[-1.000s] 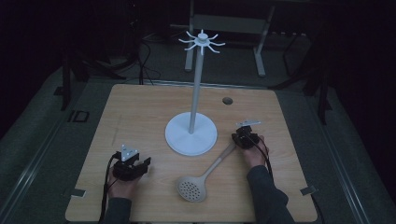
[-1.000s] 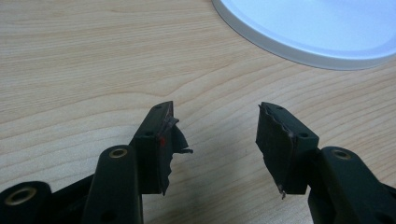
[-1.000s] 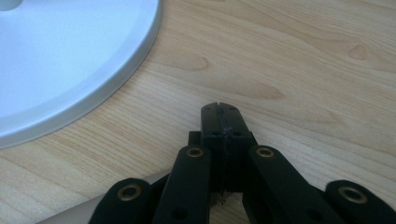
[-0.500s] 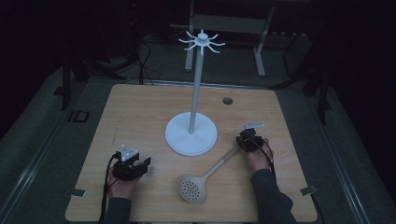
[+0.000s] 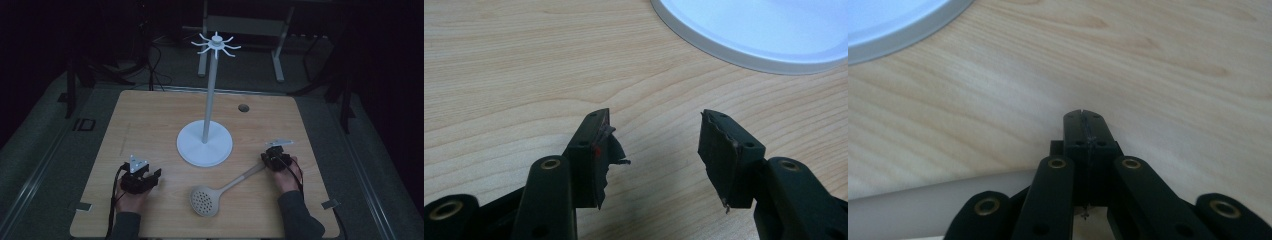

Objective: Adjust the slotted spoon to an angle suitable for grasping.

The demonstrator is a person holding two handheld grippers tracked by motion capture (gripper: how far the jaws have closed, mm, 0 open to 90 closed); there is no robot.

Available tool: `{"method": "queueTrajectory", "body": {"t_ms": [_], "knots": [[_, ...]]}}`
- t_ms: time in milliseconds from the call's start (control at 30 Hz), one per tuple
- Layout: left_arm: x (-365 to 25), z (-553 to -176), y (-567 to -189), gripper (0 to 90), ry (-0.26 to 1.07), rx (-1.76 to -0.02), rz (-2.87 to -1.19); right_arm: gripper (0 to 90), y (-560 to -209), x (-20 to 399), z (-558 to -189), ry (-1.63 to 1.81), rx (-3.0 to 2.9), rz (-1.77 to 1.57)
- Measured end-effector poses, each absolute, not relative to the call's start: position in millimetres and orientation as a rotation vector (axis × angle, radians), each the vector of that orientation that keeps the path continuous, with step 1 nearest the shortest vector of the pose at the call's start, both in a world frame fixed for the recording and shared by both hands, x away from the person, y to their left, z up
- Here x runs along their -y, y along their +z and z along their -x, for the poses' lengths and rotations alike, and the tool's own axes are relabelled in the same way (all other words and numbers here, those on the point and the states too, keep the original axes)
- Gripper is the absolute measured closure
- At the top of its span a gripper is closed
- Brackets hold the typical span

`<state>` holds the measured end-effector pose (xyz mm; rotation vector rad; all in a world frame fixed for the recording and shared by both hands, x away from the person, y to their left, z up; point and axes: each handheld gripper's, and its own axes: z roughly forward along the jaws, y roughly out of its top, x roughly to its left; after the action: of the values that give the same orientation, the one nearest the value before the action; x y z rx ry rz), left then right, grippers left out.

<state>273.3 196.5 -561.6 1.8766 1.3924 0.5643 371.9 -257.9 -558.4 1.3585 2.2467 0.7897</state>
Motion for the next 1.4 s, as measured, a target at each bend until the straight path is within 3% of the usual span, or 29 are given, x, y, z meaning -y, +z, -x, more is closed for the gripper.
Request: {"method": "queueTrajectory", "body": {"t_ms": [667,1067,1400], "knots": [[-197.6,-272.1,-561.3,47.2,0.565,-1.393,-1.872,90.0,-561.2,289.3,-317.8,0.869,-2.219,-1.385],[-199.0,-270.9,-559.3,47.4,0.570,-1.383,-1.854,90.0,-566.9,309.8,-306.8,0.840,-2.136,-1.425],[-192.5,-266.7,-543.7,48.3,0.568,-1.295,-1.850,90.0,-567.5,302.8,-300.1,0.897,-2.149,-1.448]]}}
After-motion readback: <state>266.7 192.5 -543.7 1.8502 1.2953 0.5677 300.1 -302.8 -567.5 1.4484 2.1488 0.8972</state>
